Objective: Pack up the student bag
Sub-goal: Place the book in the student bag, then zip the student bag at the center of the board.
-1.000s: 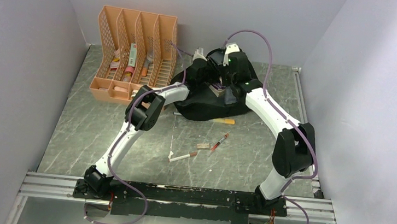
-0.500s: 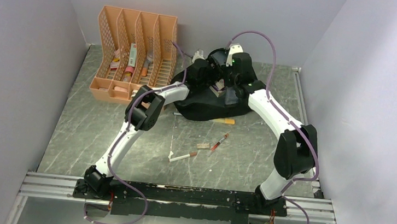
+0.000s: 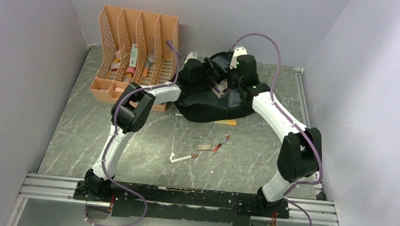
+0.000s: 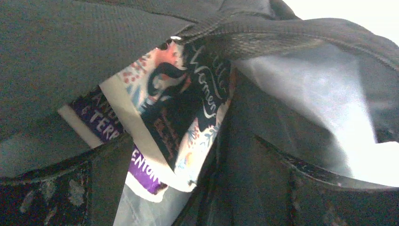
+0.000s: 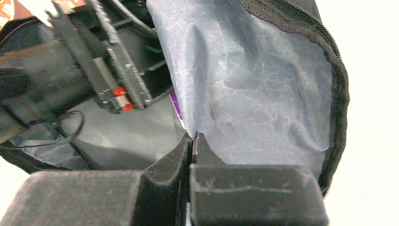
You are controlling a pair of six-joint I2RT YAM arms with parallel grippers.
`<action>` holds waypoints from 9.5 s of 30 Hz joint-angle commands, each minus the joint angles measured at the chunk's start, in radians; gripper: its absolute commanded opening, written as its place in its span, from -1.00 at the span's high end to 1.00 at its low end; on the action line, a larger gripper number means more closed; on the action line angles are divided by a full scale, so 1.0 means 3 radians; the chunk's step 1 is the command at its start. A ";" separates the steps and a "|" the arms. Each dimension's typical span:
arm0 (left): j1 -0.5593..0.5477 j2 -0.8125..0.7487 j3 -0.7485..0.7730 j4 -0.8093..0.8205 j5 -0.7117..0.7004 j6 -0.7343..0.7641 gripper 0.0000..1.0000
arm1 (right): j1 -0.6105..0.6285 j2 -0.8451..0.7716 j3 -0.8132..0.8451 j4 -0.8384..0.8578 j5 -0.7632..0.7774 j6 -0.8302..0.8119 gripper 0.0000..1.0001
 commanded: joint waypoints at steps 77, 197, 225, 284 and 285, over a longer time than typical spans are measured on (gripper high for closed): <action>0.0225 -0.1505 -0.0925 -0.2497 -0.0006 0.1777 0.89 | -0.0018 -0.0542 -0.0688 0.0322 -0.0290 0.0364 0.10; 0.0357 -0.2150 -0.1436 -0.2510 0.0549 0.2209 0.90 | 0.0240 0.0111 -0.0594 0.0237 -0.1317 0.0349 0.35; -0.0583 -0.2296 -0.1518 -0.2416 0.0951 0.2094 0.90 | 0.0031 -0.1103 -0.1421 0.0866 0.0097 0.0870 0.19; 0.0515 -0.0617 0.0851 -0.2935 0.0635 0.3228 0.05 | -0.0004 -0.0693 -0.1218 0.0552 -0.1168 0.1140 0.17; 0.0520 -0.0571 0.0890 -0.2957 0.0653 0.3234 0.05 | -0.0004 -0.0702 -0.1218 0.0528 -0.1158 0.1124 0.17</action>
